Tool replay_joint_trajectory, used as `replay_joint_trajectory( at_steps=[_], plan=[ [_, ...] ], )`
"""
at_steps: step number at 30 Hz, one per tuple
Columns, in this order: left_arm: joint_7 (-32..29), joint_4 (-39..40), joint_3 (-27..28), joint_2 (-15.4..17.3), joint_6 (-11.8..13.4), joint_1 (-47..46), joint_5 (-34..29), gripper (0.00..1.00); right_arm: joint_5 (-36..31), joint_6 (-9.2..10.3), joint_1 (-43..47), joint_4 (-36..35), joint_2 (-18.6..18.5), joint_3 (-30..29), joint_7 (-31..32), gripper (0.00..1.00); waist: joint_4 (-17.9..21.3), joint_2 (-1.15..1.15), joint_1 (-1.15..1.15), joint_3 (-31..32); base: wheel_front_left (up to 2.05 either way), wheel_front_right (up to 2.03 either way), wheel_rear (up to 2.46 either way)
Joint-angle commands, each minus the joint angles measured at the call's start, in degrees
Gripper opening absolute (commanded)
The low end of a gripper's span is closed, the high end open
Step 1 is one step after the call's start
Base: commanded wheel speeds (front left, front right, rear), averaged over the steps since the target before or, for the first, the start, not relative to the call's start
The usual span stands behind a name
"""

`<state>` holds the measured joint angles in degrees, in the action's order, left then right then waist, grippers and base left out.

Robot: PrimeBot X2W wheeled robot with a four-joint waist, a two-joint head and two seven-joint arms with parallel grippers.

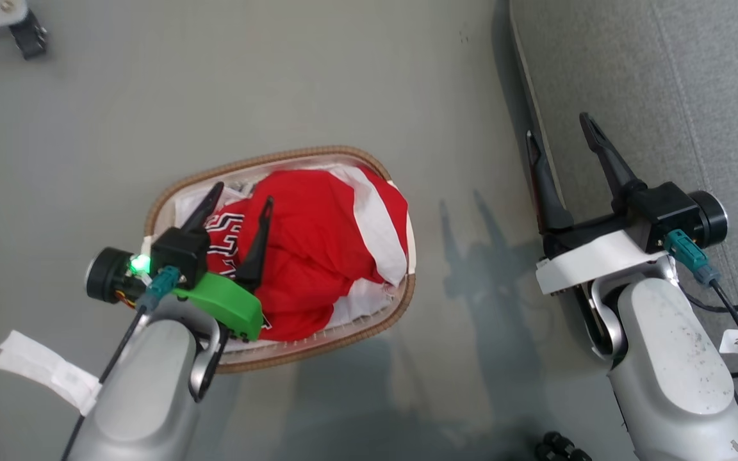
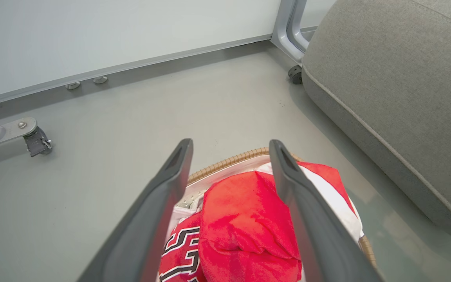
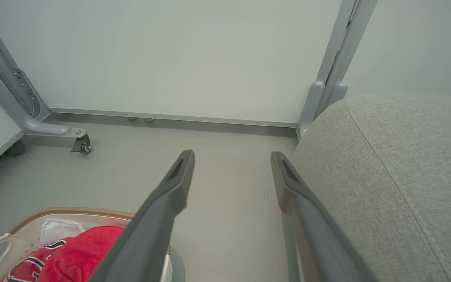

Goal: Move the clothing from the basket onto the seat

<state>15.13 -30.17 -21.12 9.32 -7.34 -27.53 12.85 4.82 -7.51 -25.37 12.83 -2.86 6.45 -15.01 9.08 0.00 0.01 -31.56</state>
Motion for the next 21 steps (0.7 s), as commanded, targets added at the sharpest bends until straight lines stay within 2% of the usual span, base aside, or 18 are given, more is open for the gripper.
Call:
replay_joint_trajectory(
  at_steps=[1, 16, 21],
  plan=[
    [0.02, -1.06, -0.48, 1.23, -0.20, -2.07, 0.25, 1.00, 0.46, 0.04, -1.20, -0.73, -0.13, 0.38, -0.26, 1.00, 3.12, 0.00, -0.01, -6.12, 0.00, 0.00, 0.00],
    [0.01, -14.32, -6.24, 6.17, -0.20, -13.90, 1.15, 1.00, 3.54, 0.04, -4.69, -7.96, -0.11, 3.45, -0.26, 1.00, 6.53, 0.00, -0.01, -17.08, 0.00, 0.00, 0.00],
    [0.01, -18.70, -5.40, 7.16, -0.20, -16.18, 1.09, 1.00, 4.23, 0.04, -4.63, -10.43, -0.13, 4.23, -0.26, 1.00, 7.68, 0.00, -0.01, -18.69, 0.00, 0.00, 0.00]
  ],
)
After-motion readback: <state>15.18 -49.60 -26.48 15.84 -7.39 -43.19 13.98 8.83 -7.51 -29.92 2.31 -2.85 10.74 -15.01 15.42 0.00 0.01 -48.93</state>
